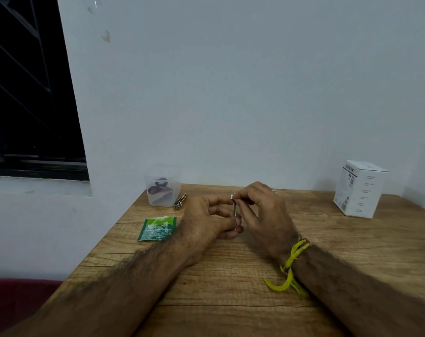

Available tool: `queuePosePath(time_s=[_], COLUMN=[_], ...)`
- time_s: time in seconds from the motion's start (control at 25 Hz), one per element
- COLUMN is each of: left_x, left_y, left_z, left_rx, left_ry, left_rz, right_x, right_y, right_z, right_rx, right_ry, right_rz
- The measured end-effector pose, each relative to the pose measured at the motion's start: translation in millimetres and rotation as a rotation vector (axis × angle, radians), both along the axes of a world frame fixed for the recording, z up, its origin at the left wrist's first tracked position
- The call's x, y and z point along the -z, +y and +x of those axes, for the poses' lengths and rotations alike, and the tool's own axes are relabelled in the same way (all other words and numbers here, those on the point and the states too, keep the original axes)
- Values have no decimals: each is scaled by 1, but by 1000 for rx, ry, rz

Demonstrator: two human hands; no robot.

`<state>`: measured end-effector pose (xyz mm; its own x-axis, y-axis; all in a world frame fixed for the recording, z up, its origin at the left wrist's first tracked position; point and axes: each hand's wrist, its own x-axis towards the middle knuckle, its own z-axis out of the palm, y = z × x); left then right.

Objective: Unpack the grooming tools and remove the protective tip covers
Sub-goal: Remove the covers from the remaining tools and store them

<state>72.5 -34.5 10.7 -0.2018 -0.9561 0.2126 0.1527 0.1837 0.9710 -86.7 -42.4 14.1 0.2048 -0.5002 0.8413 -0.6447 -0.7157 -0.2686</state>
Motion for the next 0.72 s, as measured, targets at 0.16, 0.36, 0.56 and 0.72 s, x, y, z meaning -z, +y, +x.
queuePosePath(time_s=[0.16,0.36,0.56,0.72], left_x=[0,1,1,3], left_y=[-1,-3,-4,-5], left_z=[0,1,4,4], left_rx=[-27,-11,4,-2], left_ry=[-22,4,28,35], left_rz=[-25,-24,-12,-14], right_x=[0,-1,1,0], right_y=[4,3,3,2], right_z=[1,-1,-2,-2], right_rx=[-8,-5,-11,-15], right_ry=[70,69,68,73], right_rz=[-4,15,21,14])
